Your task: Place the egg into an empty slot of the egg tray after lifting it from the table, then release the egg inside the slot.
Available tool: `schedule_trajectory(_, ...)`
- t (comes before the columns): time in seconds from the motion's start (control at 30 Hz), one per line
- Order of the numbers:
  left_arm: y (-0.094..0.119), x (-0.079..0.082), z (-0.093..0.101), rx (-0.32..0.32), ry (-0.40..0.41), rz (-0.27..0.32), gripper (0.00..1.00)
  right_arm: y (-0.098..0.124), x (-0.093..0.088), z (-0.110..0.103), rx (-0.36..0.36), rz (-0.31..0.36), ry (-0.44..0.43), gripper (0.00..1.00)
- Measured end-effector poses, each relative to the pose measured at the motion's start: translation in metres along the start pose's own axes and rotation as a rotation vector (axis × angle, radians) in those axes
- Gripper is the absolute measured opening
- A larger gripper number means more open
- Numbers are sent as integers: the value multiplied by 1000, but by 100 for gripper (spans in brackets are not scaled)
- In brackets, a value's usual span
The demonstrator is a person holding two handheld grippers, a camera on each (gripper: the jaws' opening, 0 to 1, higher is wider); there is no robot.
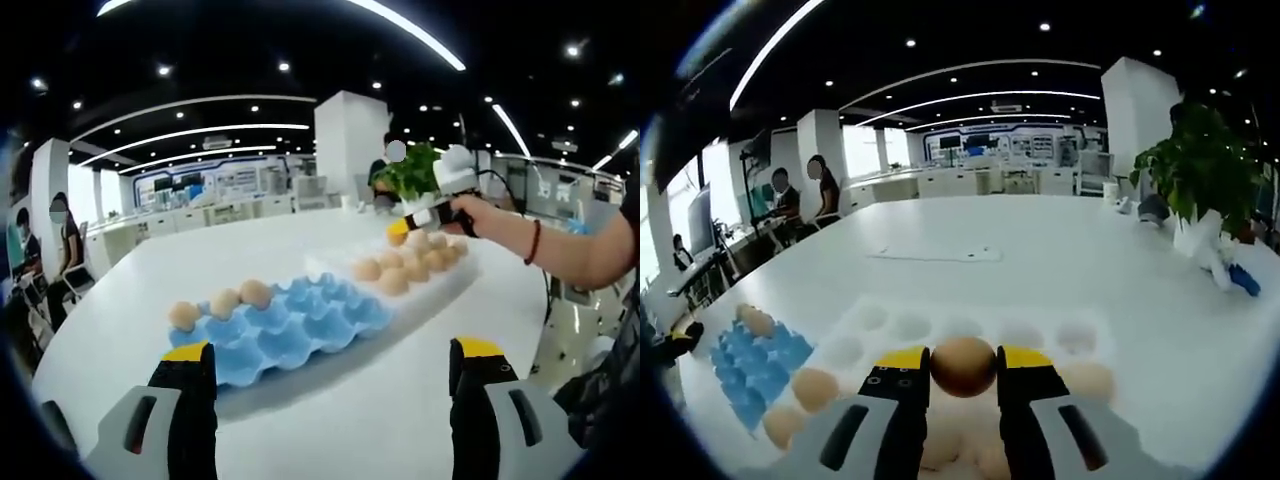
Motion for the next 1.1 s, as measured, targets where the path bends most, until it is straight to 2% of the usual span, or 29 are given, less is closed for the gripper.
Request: schedule_trajectory(1.1, 11, -2, -4, 13, -4, -3, 98, -14, -3, -58, 196, -15, -7, 27)
Point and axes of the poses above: the point that each gripper's makers call its tool centre point, and the gripper's own axes: y roughly backward along the fingers, z roughly to its right, x roughly out of its top, the point moved 7 cm from there along y, roughly backward along the fingers, and after that the axes turned 1 degree about y, right-handed, at the moved point
